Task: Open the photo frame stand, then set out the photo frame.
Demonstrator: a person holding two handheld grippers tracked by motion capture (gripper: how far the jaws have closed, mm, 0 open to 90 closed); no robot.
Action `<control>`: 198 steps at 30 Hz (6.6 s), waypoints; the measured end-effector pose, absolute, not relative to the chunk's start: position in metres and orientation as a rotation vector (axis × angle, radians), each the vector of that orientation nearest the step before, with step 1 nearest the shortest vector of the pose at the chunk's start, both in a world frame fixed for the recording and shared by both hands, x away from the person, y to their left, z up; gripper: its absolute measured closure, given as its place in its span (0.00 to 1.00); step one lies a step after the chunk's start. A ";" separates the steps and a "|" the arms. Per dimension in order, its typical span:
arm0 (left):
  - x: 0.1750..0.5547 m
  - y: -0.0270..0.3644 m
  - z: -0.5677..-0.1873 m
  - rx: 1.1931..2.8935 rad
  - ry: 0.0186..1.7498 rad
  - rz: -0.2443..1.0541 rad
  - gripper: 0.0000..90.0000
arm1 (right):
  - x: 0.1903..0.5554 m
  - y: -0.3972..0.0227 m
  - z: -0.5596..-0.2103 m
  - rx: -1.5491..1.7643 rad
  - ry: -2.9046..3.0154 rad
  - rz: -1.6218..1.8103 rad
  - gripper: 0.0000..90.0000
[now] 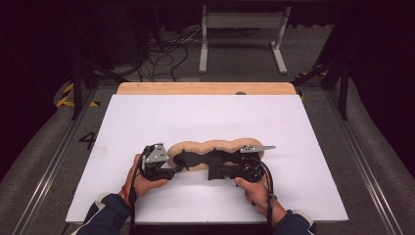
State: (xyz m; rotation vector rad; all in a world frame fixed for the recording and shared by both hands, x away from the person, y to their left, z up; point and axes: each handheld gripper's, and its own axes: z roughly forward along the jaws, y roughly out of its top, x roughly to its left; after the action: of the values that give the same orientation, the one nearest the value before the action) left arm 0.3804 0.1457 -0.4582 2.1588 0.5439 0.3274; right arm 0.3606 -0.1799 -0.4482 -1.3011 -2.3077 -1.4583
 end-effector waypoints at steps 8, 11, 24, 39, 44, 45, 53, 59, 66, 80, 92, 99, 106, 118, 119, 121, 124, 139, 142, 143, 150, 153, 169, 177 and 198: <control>0.381 0.141 -0.458 2.160 0.543 0.400 0.55 | 0.363 -0.181 -0.448 -1.322 -2.334 -1.460 0.84; 0.381 0.140 -0.458 2.160 0.539 0.414 0.55 | 0.364 -0.181 -0.450 -1.326 -2.345 -1.466 0.84; 0.377 0.146 -0.459 2.136 0.523 0.344 0.60 | 0.353 -0.188 -0.440 -1.353 -2.519 -1.433 0.78; 0.371 0.149 -0.458 2.145 0.534 0.336 0.62 | 0.321 -0.205 -0.417 -1.229 -2.733 -1.458 0.79; 0.368 0.152 -0.457 2.148 0.533 0.337 0.63 | 0.308 -0.220 -0.413 -1.245 -2.778 -1.473 0.79; 0.368 0.152 -0.457 2.148 0.534 0.337 0.64 | 0.307 -0.223 -0.413 -1.260 -2.779 -1.471 0.79; 0.364 0.154 -0.455 2.148 0.536 0.363 0.64 | 0.308 -0.248 -0.412 -1.385 -2.748 -1.507 0.80; 0.362 0.162 -0.452 2.149 0.555 0.388 0.61 | 0.313 -0.262 -0.410 -1.495 -2.745 -1.524 0.80; 0.360 0.169 -0.451 2.158 0.568 0.396 0.60 | 0.316 -0.276 -0.409 -1.660 -2.728 -1.616 0.85; 0.352 0.184 -0.448 2.156 0.616 0.417 0.51 | 0.330 -0.285 -0.413 -1.717 -2.668 -1.659 0.86; 0.349 0.195 -0.457 2.184 0.671 0.431 0.33 | 0.331 -0.287 -0.418 -1.694 -2.674 -1.622 0.83; 0.344 0.197 -0.456 2.183 0.628 0.430 0.28 | 0.329 -0.287 -0.419 -1.674 -2.671 -1.623 0.82; 0.337 0.199 -0.457 2.193 0.609 0.430 0.25 | 0.326 -0.287 -0.418 -1.663 -2.676 -1.614 0.81; 0.338 0.193 -0.453 2.170 0.580 0.430 0.22 | 0.323 -0.286 -0.417 -1.656 -2.671 -1.597 0.72; 0.338 0.192 -0.454 2.176 0.575 0.432 0.22 | 0.323 -0.286 -0.417 -1.656 -2.671 -1.597 0.72; 0.339 0.188 -0.455 2.186 0.567 0.431 0.21 | 0.322 -0.287 -0.416 -1.658 -2.652 -1.593 0.70; 0.342 0.184 -0.453 2.177 0.578 0.443 0.21 | 0.322 -0.287 -0.415 -1.682 -2.615 -1.549 0.66; 0.362 0.165 -0.441 2.122 0.536 0.418 0.27 | 0.308 -0.256 -0.391 -1.488 -2.706 -1.605 0.72; 0.364 0.164 -0.443 2.130 0.534 0.392 0.28 | 0.309 -0.249 -0.380 -1.409 -2.726 -1.642 0.66; 0.364 0.163 -0.443 2.132 0.533 0.386 0.29 | 0.309 -0.246 -0.378 -1.389 -2.737 -1.640 0.64; 0.366 0.163 -0.443 2.122 0.521 0.371 0.33 | 0.315 -0.232 -0.375 -1.347 -2.768 -1.576 0.66; 0.366 0.161 -0.443 2.132 0.515 0.364 0.33 | 0.319 -0.224 -0.366 -1.179 -2.866 -1.557 0.66; 0.370 0.154 -0.440 2.134 0.480 0.384 0.63 | 0.350 -0.177 -0.348 -1.038 -3.024 -1.378 0.52; 0.365 0.155 -0.440 2.148 0.435 0.378 0.62 | 0.349 -0.180 -0.348 -1.064 -3.013 -1.376 0.53; 0.351 0.156 -0.437 2.174 0.384 0.372 0.69 | 0.341 -0.238 -0.383 -1.423 -2.926 -1.320 0.97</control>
State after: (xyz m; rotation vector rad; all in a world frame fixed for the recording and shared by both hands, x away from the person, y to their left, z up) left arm 0.3514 0.1559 -0.4374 2.1740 0.3836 0.3722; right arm 0.3409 -0.2383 -0.3829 -1.4232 -2.9264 -1.3204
